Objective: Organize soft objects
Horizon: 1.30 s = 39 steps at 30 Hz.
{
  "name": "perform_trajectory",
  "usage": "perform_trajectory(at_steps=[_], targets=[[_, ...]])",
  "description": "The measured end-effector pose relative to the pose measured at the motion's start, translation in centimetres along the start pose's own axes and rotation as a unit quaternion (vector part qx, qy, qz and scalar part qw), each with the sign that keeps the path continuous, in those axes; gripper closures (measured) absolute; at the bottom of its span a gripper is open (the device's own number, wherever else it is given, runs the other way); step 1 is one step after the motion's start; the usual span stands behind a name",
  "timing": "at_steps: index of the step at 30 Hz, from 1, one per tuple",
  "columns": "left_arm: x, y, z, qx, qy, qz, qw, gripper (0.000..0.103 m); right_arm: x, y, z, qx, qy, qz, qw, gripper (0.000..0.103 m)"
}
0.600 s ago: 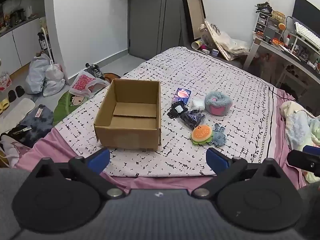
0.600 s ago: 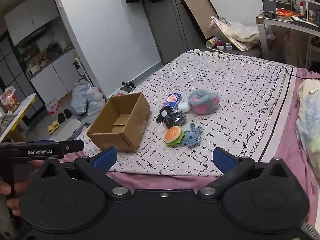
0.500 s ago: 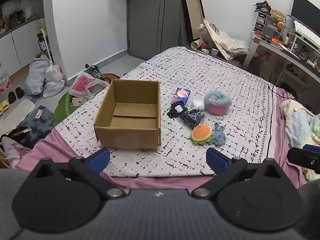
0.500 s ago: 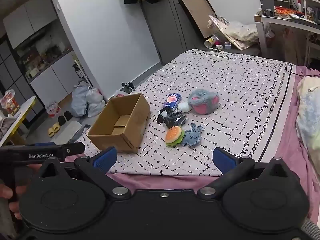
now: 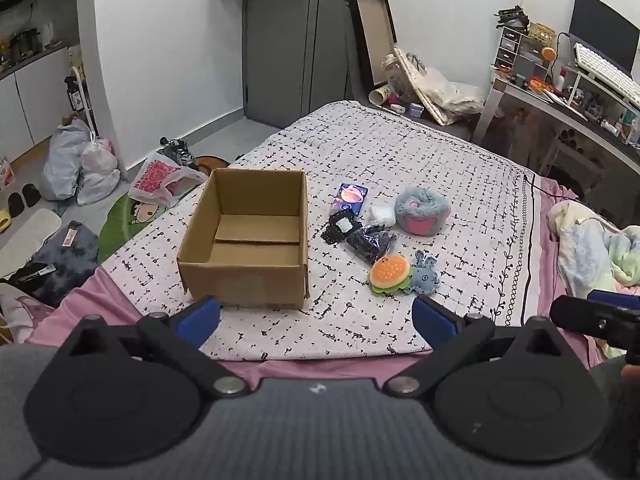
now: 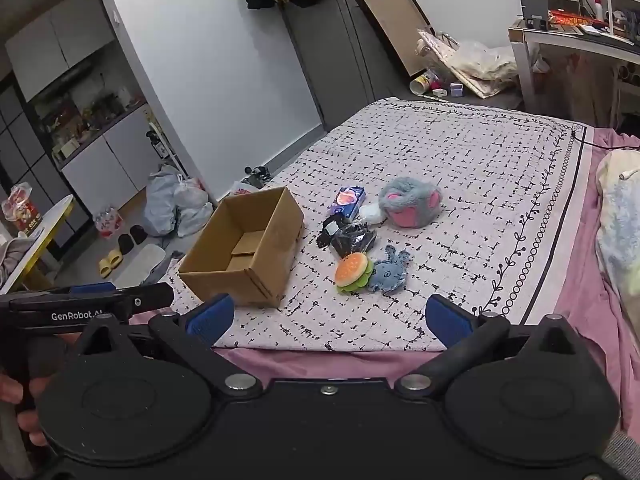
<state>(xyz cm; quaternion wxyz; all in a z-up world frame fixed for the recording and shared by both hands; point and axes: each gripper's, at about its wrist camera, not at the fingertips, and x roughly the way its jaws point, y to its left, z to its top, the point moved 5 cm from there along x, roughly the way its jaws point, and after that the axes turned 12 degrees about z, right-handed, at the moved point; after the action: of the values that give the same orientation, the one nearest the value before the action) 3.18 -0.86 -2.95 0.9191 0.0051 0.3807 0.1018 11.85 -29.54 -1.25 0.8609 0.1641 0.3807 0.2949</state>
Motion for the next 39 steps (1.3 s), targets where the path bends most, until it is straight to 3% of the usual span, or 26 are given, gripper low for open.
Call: perform_trajectory(at_steps=[39], targets=[[0.3,-1.1,0.1,0.003,-0.003,0.005,1.0,0.001,0.7,-2.2,-0.7,0.017,0.007,-0.011,1.0,0.0]])
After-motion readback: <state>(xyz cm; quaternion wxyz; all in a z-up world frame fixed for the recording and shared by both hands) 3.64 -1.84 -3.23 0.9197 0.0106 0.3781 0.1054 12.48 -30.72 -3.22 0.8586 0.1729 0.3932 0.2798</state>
